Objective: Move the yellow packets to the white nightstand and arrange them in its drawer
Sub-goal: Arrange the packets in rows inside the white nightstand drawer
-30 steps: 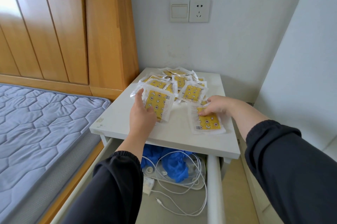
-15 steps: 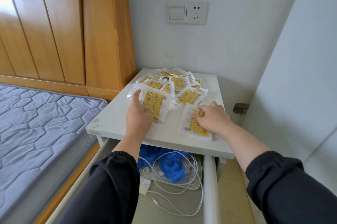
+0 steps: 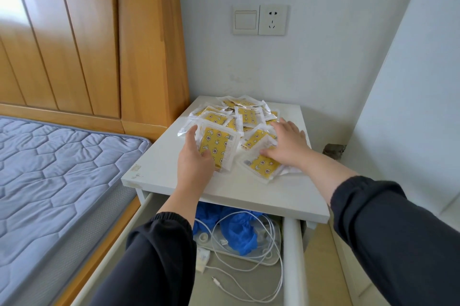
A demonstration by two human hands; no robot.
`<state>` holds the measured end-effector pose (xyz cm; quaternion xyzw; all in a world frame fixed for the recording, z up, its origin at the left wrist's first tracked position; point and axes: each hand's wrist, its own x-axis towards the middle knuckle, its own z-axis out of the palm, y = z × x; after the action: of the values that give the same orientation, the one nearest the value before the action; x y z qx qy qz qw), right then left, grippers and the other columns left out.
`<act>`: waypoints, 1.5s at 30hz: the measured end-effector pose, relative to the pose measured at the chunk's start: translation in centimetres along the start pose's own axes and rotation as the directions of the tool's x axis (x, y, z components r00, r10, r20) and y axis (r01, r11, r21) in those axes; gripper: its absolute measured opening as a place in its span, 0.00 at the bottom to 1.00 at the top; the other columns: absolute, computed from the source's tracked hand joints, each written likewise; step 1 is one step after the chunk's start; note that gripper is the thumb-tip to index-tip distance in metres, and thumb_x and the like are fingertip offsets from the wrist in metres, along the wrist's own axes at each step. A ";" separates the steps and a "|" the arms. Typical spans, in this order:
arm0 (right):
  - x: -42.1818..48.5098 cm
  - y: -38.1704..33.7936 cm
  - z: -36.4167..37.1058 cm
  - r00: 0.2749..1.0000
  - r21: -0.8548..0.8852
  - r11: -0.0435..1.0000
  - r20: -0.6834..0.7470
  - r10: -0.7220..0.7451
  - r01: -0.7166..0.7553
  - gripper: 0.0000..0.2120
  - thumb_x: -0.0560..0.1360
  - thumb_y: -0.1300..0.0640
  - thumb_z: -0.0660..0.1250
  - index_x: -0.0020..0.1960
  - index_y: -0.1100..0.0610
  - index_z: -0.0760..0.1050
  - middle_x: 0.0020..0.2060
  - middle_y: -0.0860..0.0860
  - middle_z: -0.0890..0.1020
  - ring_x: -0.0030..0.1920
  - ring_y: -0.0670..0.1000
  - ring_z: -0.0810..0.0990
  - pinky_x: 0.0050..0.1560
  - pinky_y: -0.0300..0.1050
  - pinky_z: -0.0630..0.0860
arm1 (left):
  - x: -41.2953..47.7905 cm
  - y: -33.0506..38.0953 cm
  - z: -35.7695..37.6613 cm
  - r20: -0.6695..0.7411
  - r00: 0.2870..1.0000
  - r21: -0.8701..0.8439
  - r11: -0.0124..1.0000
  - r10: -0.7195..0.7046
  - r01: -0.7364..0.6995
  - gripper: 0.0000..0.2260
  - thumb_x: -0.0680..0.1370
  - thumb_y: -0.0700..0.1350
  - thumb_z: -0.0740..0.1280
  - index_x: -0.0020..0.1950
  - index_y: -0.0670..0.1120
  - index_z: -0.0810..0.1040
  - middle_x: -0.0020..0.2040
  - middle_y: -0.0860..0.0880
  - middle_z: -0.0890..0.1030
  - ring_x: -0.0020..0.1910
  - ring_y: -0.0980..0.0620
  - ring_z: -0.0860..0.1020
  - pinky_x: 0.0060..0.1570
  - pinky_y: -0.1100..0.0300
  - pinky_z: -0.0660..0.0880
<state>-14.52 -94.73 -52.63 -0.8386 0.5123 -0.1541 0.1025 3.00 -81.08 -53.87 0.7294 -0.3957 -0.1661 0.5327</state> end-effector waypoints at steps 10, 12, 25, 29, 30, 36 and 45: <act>4.5 -2.3 -0.6 0.954 -0.155 0.969 0.203 0.222 -0.192 0.44 0.63 0.30 0.71 0.68 0.56 0.65 0.64 0.57 0.70 0.66 0.58 0.65 0.64 0.52 0.68 | 0.2 -0.3 0.1 0.003 1.000 -0.007 1.000 0.012 -0.012 0.27 0.80 0.37 0.60 0.75 0.55 0.58 0.63 0.49 0.75 0.54 0.49 0.77 0.52 0.50 0.78; 4.7 -2.6 -0.8 0.946 -0.169 0.965 0.221 0.237 -0.203 0.43 0.63 0.30 0.71 0.68 0.57 0.67 0.64 0.57 0.70 0.66 0.58 0.65 0.64 0.52 0.68 | 0.3 -0.4 0.1 0.004 1.000 -0.008 1.000 0.009 -0.009 0.27 0.80 0.37 0.60 0.75 0.56 0.58 0.64 0.50 0.75 0.54 0.49 0.77 0.52 0.50 0.78; 5.0 -2.8 -0.6 0.922 0.107 0.925 0.178 0.343 -0.364 0.30 0.62 0.45 0.80 0.54 0.60 0.74 0.52 0.54 0.81 0.52 0.56 0.80 0.52 0.47 0.77 | 0.3 -0.4 0.2 0.007 1.000 0.002 1.000 0.002 -0.002 0.27 0.80 0.37 0.60 0.75 0.57 0.58 0.65 0.49 0.75 0.55 0.49 0.77 0.53 0.49 0.78; 4.2 -1.6 -1.0 0.921 0.307 0.869 0.085 0.381 -0.388 0.23 0.65 0.52 0.79 0.51 0.61 0.74 0.47 0.55 0.80 0.46 0.55 0.79 0.42 0.43 0.73 | 0.5 -0.5 0.3 -0.010 1.000 -0.005 1.000 0.010 -0.010 0.27 0.80 0.37 0.60 0.74 0.56 0.59 0.65 0.49 0.74 0.56 0.50 0.76 0.53 0.52 0.78; 3.7 -1.2 -1.0 0.919 0.385 0.840 0.067 0.387 -0.382 0.25 0.65 0.53 0.79 0.55 0.62 0.74 0.49 0.56 0.80 0.48 0.56 0.79 0.44 0.43 0.74 | 0.5 -0.4 0.3 -0.012 1.000 -0.009 1.000 0.004 -0.004 0.26 0.80 0.37 0.60 0.75 0.56 0.59 0.66 0.49 0.74 0.56 0.50 0.76 0.52 0.53 0.78; 0.1 -0.4 -0.4 0.920 0.659 0.682 0.038 0.391 -0.317 0.24 0.67 0.53 0.77 0.58 0.63 0.77 0.54 0.57 0.82 0.54 0.57 0.81 0.48 0.43 0.74 | -0.6 -0.1 -0.6 0.027 0.996 -0.063 0.994 -0.084 0.085 0.28 0.80 0.38 0.62 0.77 0.51 0.57 0.71 0.47 0.70 0.64 0.48 0.73 0.49 0.61 0.71; -9.0 -3.1 -2.6 0.944 0.848 0.499 0.004 0.331 -0.178 0.07 0.67 0.61 0.75 0.42 0.61 0.79 0.43 0.59 0.84 0.44 0.60 0.84 0.48 0.57 0.80 | -6.3 -1.0 -2.3 0.056 0.972 -0.374 0.898 -0.227 0.231 0.15 0.79 0.37 0.63 0.66 0.45 0.75 0.56 0.49 0.80 0.51 0.52 0.78 0.51 0.58 0.75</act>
<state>-16.73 -85.30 -50.58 -0.5859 0.5000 -0.4297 0.4713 0.98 -74.76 -55.00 0.6534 -0.2708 -0.3046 0.6379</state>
